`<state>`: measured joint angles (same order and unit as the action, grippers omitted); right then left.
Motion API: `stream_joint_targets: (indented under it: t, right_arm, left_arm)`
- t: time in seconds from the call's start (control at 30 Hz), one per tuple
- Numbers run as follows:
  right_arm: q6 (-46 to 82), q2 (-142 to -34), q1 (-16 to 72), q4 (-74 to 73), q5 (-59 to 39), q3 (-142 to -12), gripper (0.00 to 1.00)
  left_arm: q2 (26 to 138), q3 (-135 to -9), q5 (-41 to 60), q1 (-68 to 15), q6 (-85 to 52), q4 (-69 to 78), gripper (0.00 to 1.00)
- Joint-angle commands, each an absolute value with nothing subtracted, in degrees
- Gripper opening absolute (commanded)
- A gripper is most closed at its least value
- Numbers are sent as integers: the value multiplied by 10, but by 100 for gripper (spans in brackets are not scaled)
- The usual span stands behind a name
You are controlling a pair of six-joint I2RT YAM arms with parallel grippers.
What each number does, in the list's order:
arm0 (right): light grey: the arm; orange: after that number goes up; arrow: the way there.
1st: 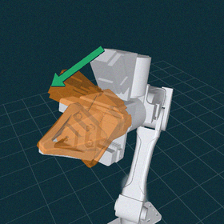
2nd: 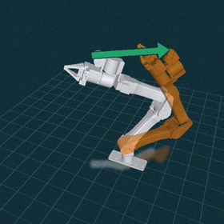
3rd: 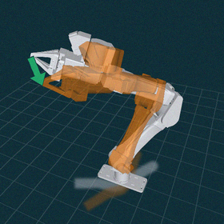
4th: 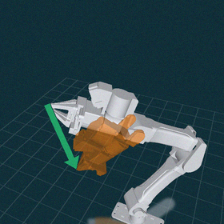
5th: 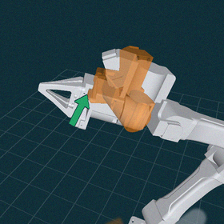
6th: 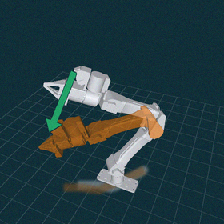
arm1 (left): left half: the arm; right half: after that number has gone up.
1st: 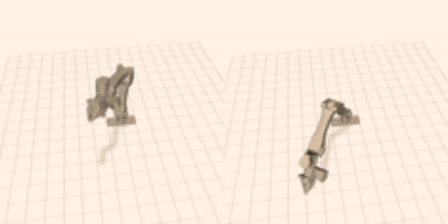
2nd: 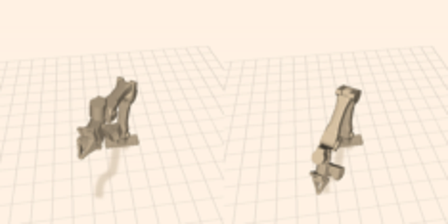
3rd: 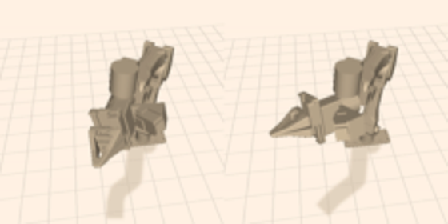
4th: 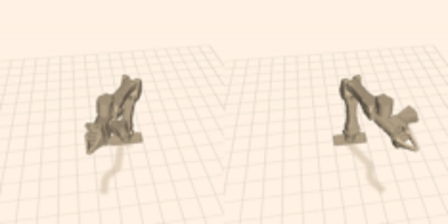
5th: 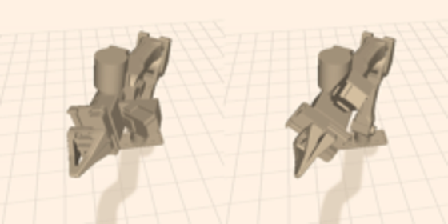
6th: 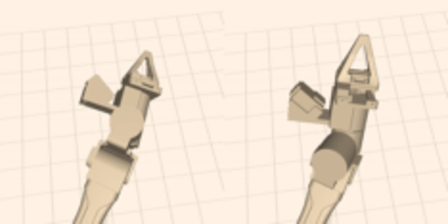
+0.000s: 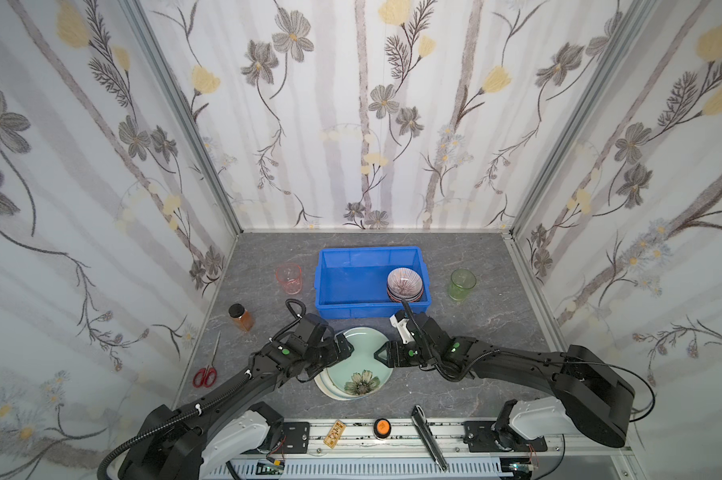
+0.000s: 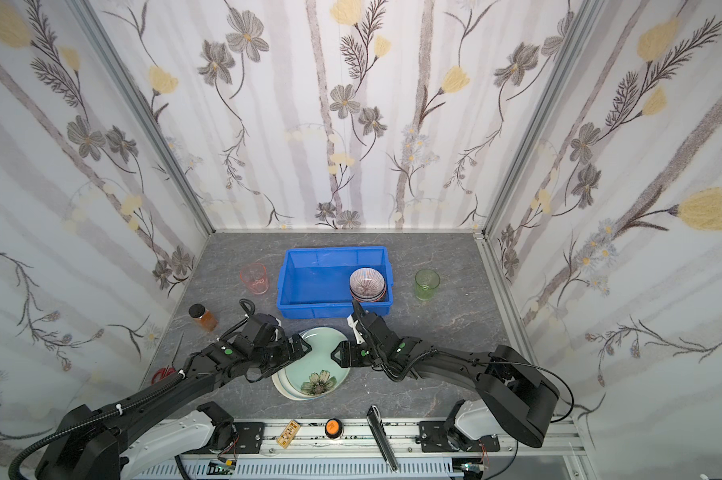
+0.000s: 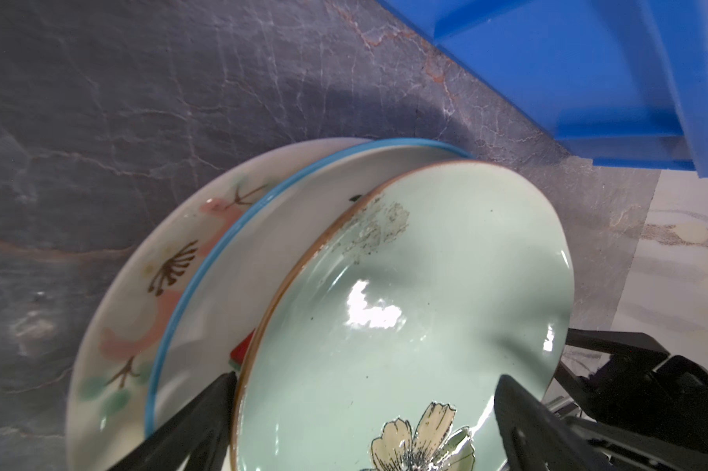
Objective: Place the mixed dishes into the plastic bin
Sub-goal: 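Grip the pale green plate rims with both grippers and tilt it up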
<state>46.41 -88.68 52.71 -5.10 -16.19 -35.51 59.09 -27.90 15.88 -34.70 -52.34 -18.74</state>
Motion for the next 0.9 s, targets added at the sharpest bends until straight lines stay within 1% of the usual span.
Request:
stream_joint_targets:
  t: [0.0, 0.17, 0.27, 0.37, 0.73, 0.87]
  right_arm:
    - [474, -883, 528, -84, -171, -351, 66]
    - [476, -879, 528, -85, -164, -348, 58]
    - [478, -874, 528, -84, -157, -346, 48]
    - [480, -871, 528, -83, -152, -345, 40]
    - [495, -852, 527, -92, -143, -333, 17]
    - [503, -850, 526, -95, -148, -331, 6]
  left_arm:
    - [594, -284, 176, -355, -539, -130, 100]
    - [603, -287, 174, -362, -541, -122, 100]
    - [608, -285, 174, -364, -541, -120, 100]
    - [608, -285, 172, -366, -541, -117, 100]
    - [613, -279, 172, -370, -541, -111, 100]
    - [610, -275, 172, -371, -539, -109, 100]
